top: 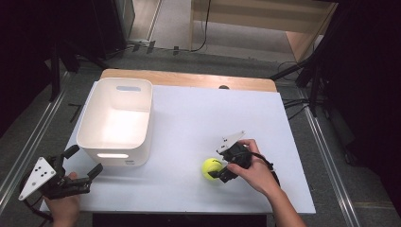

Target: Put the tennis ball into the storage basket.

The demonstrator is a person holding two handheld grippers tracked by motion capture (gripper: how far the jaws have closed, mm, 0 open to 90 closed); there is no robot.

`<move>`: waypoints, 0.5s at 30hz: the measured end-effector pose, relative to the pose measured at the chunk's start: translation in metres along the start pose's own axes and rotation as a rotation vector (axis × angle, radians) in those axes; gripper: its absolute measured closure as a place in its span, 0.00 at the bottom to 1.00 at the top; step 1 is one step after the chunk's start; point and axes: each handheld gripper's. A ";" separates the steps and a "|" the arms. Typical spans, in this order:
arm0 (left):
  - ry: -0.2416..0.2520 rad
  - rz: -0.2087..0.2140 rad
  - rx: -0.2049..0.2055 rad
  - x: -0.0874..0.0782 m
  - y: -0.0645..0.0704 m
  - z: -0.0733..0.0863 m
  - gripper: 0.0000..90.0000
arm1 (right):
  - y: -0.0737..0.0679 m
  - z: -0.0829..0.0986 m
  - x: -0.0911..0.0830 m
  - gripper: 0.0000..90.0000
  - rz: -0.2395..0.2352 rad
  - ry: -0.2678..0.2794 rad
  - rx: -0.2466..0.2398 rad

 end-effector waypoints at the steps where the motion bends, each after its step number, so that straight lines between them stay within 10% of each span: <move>1: 0.000 0.000 0.000 0.000 0.000 0.000 0.00 | 0.000 0.000 0.002 0.12 -0.001 -0.010 0.004; 15: 0.000 0.001 0.000 0.000 0.000 0.000 0.00 | 0.001 -0.003 0.026 0.21 -0.017 -0.092 -0.003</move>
Point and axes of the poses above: each handheld gripper's, and its own axes: x roughly forward along the jaws, z roughly out of its underside, y roughly to its right, and after that the axes turned 15 degrees about -z, right-handed
